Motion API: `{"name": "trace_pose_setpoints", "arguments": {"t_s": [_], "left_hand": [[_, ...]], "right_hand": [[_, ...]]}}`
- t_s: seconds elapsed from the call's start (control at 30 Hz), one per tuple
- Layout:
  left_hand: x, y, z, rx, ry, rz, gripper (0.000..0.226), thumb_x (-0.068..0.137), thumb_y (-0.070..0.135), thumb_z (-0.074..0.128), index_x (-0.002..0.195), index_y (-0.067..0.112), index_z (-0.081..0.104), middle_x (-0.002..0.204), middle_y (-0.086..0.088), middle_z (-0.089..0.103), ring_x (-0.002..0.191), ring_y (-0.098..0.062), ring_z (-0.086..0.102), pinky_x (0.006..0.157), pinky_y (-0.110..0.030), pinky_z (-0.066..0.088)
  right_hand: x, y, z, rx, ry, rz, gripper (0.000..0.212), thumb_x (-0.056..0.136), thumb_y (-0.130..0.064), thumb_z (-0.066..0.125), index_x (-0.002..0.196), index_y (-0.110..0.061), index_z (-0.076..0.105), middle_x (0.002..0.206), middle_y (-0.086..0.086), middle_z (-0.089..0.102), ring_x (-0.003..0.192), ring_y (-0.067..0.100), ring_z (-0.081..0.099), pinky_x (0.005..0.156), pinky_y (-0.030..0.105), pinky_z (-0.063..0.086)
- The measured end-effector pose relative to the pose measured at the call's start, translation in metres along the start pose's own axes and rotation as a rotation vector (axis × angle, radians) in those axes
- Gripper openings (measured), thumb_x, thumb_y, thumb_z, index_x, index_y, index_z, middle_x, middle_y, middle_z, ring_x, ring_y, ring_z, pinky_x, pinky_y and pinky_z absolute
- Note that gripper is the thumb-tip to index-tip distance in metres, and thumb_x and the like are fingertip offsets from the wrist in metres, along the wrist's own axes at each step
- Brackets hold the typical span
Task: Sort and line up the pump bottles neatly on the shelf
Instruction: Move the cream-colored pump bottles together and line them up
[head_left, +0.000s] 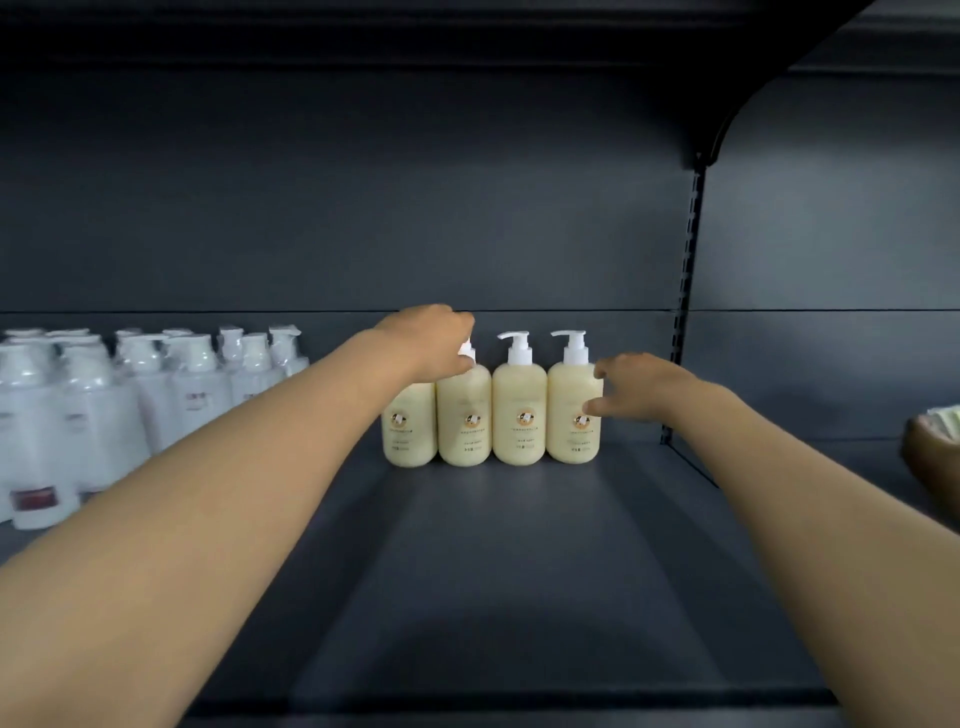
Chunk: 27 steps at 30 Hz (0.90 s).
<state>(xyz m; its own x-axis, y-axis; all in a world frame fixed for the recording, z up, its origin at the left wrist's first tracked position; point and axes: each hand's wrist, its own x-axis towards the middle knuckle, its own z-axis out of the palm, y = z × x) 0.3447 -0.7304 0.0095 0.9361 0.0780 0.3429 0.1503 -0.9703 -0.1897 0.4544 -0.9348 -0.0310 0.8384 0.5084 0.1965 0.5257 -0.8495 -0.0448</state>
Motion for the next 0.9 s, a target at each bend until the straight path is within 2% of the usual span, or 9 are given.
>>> {"name": "trace_pose_setpoints", "arguments": {"t_s": [0.1,0.2,0.43,0.67,0.8,0.9], "left_hand": [[-0.045,-0.002,-0.006,0.054,-0.056,-0.064,0.035,0.091,0.035,0.046,0.118,0.013,0.051,0.12,-0.008,0.053,0.109,-0.027,0.052,0.085,-0.037,0.044],[-0.084,-0.004,-0.012,0.08,-0.109,-0.116,0.035,0.091,0.038,0.047,0.116,0.013,0.052,0.119,-0.008,0.053,0.108,-0.027,0.053,0.087,-0.037,0.046],[-0.134,-0.033,-0.031,0.023,-0.098,-0.216,0.035,0.091,0.038,0.048,0.115,0.014,0.054,0.118,-0.008,0.055,0.107,-0.025,0.053,0.086,-0.035,0.046],[-0.109,-0.077,-0.005,0.022,-0.102,-0.211,0.034,0.092,0.039,0.046,0.112,0.014,0.054,0.116,-0.006,0.056,0.104,-0.024,0.055,0.081,-0.034,0.045],[-0.072,-0.101,0.024,-0.016,-0.076,-0.153,0.034,0.093,0.04,0.044,0.111,0.013,0.052,0.115,-0.007,0.055,0.104,-0.025,0.054,0.081,-0.036,0.045],[-0.044,-0.109,0.048,-0.048,-0.014,-0.089,0.036,0.093,0.038,0.044,0.115,0.011,0.051,0.119,-0.009,0.053,0.109,-0.028,0.052,0.08,-0.036,0.042]], "right_hand": [[-0.033,-0.013,-0.004,-0.113,-0.015,-0.047,0.055,0.086,-0.048,0.056,0.129,-0.015,0.048,0.13,0.003,0.05,0.119,0.024,0.048,0.092,0.039,0.046],[-0.063,-0.032,-0.009,-0.12,0.016,-0.099,0.051,0.086,-0.043,0.055,0.129,-0.016,0.048,0.13,0.004,0.049,0.118,0.024,0.047,0.09,0.039,0.046],[-0.091,-0.082,-0.012,-0.133,0.094,-0.203,0.043,0.085,-0.039,0.054,0.121,-0.016,0.055,0.119,0.003,0.057,0.11,0.023,0.051,0.075,0.031,0.04],[-0.052,-0.12,-0.018,-0.141,0.136,-0.212,0.045,0.086,-0.045,0.055,0.123,-0.019,0.053,0.121,0.003,0.054,0.114,0.021,0.048,0.074,0.031,0.037],[-0.006,-0.135,-0.015,-0.128,0.206,-0.18,0.038,0.085,-0.042,0.055,0.115,-0.019,0.055,0.115,0.001,0.058,0.107,0.021,0.051,0.079,0.034,0.046],[0.023,-0.144,-0.009,-0.067,0.268,-0.163,0.042,0.088,-0.038,0.054,0.125,-0.02,0.051,0.125,0.002,0.054,0.115,0.021,0.048,0.083,0.033,0.045]]}}
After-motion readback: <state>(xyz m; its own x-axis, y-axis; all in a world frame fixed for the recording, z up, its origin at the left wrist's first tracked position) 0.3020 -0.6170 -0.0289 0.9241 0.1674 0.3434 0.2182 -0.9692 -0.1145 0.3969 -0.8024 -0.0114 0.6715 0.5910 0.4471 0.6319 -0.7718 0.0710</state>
